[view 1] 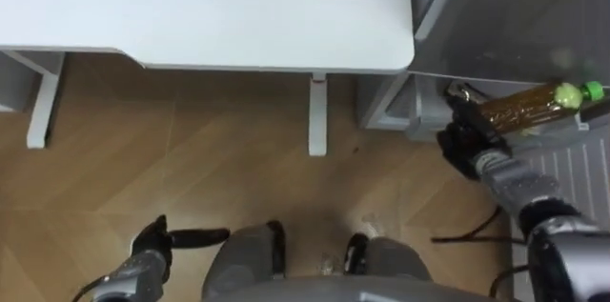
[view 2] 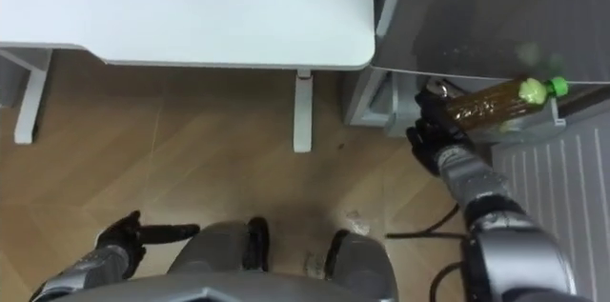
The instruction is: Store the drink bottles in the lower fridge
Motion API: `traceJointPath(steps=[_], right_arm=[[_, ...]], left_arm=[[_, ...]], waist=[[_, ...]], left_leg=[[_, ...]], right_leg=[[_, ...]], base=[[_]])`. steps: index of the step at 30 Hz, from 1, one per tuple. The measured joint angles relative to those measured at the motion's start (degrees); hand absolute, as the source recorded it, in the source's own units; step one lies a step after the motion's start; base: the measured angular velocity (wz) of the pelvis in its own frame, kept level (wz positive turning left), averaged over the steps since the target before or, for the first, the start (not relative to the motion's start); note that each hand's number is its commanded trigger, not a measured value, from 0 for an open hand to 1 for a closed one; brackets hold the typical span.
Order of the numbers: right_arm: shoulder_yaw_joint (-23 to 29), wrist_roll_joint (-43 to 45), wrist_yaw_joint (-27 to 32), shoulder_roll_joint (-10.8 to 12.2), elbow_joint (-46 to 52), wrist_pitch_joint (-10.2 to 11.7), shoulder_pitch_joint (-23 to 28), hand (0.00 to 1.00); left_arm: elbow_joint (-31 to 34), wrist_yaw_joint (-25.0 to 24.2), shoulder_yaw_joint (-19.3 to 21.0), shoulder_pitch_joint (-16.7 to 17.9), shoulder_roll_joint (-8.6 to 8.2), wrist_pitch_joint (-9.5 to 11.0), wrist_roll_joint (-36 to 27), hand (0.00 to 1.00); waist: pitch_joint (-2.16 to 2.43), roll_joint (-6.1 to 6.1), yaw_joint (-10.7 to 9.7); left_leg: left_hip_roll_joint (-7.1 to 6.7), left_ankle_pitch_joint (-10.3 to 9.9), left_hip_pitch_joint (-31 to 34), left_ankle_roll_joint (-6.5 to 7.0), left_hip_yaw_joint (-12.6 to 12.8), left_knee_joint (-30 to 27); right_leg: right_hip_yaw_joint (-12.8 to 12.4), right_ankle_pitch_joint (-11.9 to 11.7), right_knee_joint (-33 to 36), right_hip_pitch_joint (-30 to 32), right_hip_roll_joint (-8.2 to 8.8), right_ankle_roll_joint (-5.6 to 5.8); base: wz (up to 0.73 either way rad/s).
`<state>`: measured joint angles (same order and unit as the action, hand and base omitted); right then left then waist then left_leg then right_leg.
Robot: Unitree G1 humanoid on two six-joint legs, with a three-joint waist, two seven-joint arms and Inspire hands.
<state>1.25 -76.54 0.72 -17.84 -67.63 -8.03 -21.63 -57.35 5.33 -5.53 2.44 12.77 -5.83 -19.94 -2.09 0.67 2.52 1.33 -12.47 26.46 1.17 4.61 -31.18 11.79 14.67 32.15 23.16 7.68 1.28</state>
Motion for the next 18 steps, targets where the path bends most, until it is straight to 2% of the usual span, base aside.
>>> traceJointPath(steps=[2, 5, 8, 10, 12, 16, 18], right_arm=[[0.02, -0.03, 0.08, -1.61, -0.70, -0.13, -1.30, 1.00], [0.02, -0.20, 1.37, -2.87, -1.44, -0.13, -3.54, 1.00], [-0.01, -2.25, 1.96, -3.41, -1.43, -0.33, -5.72, 1.00], [0.00, -2.45, 2.39, -4.45, -1.43, -0.48, -7.28, 1.00], [0.00, -3.45, 2.88, -6.04, -1.41, -0.77, -9.27, 1.00], [0.09, -6.01, 3.67, -7.96, -1.62, -0.76, -10.52, 1.00], [0.09, -6.60, 4.20, -9.44, -1.59, -0.76, -11.45, 1.00]], left_arm=[[-0.05, -0.06, -0.40, -1.44, 0.45, -0.01, 0.01, 0.00], [-0.07, 0.15, -1.98, -3.47, 1.62, 0.05, 0.02, 0.00], [-0.10, 0.57, -2.63, -4.01, 2.19, 0.27, -0.27, 0.00], [0.10, 1.06, -2.55, -4.71, 2.27, 0.44, 0.41, 0.00], [1.00, 2.46, -2.67, -5.10, 2.55, 0.91, 0.44, 0.00], [2.16, 3.08, -2.68, -5.11, 2.65, 1.22, 0.39, 0.00], [2.35, 3.21, -2.68, -5.14, 2.85, 1.34, 0.40, 0.00]], waist=[[-0.11, 0.15, 0.59], [-0.66, 1.27, 1.13], [-0.68, 1.88, 1.36], [-0.67, 2.12, 1.47], [-0.61, 3.00, 1.68], [-0.73, 3.89, 1.77], [-0.79, 4.16, 1.76]], left_leg=[[-0.27, -0.29, 3.63, 0.27, 0.00, -2.31], [-0.93, -0.30, 8.29, 0.39, 0.03, -5.03], [-0.83, -0.24, 12.89, 0.38, 0.10, -7.86], [-0.77, -0.24, 16.12, 0.38, 0.11, -9.61], [-0.92, -0.20, 20.03, 0.31, 0.20, -11.63], [-1.05, -0.20, 24.15, 0.29, 0.04, -13.86], [-1.31, -0.07, 26.65, 0.48, 0.21, -14.82]], right_leg=[[-0.27, 1.12, 3.13, 3.90, 0.77, -0.06], [-0.89, 2.20, 7.81, 9.51, 1.97, -0.11], [-1.52, 2.47, 11.06, 14.41, 2.12, -0.25], [-1.69, 2.59, 12.98, 17.74, 2.33, -0.36], [-1.94, 2.87, 15.64, 21.95, 2.88, -0.73], [-1.93, 3.34, 18.26, 25.96, 3.38, -0.93], [-1.79, 3.47, 19.74, 28.62, 4.16, -1.15]], base=[[0.08], [0.04], [0.00], [0.00], [0.04], [0.08], [0.06]])
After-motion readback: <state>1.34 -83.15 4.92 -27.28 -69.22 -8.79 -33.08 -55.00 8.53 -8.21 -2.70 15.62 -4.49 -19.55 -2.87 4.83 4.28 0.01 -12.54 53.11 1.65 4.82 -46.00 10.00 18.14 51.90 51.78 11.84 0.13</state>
